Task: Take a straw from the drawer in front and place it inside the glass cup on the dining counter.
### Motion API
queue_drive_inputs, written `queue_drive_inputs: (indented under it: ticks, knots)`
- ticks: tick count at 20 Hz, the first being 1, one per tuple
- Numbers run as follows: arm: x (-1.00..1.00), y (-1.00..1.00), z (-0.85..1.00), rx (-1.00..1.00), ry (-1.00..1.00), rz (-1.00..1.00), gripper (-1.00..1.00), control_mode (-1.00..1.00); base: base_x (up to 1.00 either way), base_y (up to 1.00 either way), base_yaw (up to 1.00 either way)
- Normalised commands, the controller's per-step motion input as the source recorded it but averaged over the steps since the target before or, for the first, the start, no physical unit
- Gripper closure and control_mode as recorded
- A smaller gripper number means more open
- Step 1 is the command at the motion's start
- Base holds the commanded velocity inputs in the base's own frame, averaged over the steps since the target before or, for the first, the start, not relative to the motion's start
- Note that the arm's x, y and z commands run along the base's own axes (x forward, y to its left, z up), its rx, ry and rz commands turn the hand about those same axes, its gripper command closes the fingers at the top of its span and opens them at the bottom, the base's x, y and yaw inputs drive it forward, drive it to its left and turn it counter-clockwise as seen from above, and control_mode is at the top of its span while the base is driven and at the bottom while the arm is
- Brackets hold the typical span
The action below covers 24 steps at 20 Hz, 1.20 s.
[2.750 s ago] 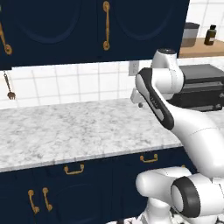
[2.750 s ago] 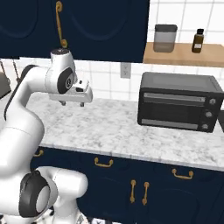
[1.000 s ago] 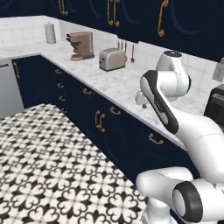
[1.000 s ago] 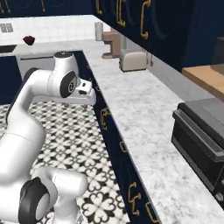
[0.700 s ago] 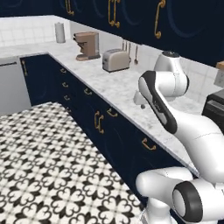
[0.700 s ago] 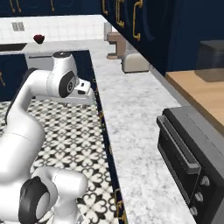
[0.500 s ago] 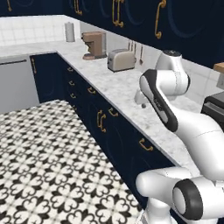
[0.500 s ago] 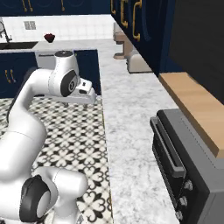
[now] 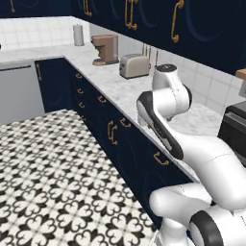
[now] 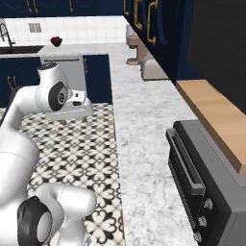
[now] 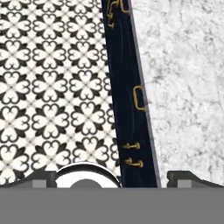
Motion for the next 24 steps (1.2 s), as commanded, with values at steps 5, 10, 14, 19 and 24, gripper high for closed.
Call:
queue_drive_inputs:
  ticks: [5, 10, 14, 19, 24]
  knots:
    - [0.0, 0.56, -0.65, -0.45, -0.07, -0.13, -1.0, -1.0, 0.0, 0.0, 0.0]
    - [0.0, 0.03, -0.95, -0.49, -0.06, -0.16, -1.0, -1.0, 0.0, 0.0, 0.0]
    - [0.14, -0.08, -0.88, -0.34, 0.0, -0.14, -1.0, -1.0, 0.0, 0.0, 0.0]
    - [0.44, -0.18, -0.56, -0.21, 0.07, -0.15, -1.0, -1.0, 0.0, 0.0, 0.0]
    - [0.49, -0.19, -0.57, -0.21, 0.0, -0.17, -1.0, -1.0, 0.0, 0.0, 0.0]
